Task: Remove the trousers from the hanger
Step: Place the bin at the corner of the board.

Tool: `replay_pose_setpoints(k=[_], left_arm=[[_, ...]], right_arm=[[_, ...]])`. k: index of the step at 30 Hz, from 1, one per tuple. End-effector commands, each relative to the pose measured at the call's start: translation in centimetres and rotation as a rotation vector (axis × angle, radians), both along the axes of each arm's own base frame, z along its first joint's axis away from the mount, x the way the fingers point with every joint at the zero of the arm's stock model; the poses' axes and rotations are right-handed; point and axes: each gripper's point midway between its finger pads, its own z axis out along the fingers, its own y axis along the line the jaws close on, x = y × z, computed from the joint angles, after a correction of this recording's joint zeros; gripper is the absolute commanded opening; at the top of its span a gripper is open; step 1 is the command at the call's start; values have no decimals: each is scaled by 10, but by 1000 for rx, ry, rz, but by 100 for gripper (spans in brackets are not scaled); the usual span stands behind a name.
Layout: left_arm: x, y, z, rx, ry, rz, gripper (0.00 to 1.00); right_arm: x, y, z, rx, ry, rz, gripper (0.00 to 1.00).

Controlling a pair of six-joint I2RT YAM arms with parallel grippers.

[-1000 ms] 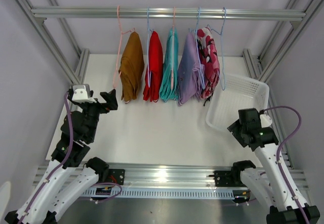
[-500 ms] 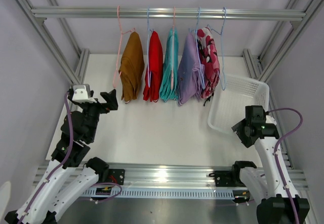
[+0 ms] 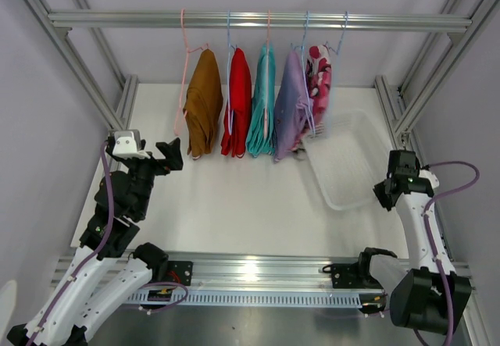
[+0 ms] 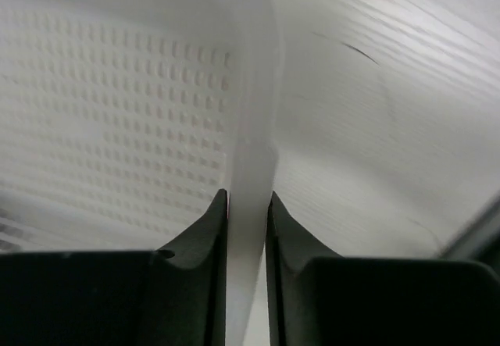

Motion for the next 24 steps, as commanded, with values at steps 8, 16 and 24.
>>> replay_pose_setpoints(k=[8, 16, 24], left_arm=[[-3, -4, 16, -13, -39, -29, 99], [-3, -6, 16, -12, -38, -38, 100], [-3, -8, 17, -10, -38, -49, 100]], right_arm=[[62, 12, 25, -44, -197, 253, 37], [56, 12, 44, -74, -219, 291, 59], [48, 19, 44, -61, -219, 343, 53]])
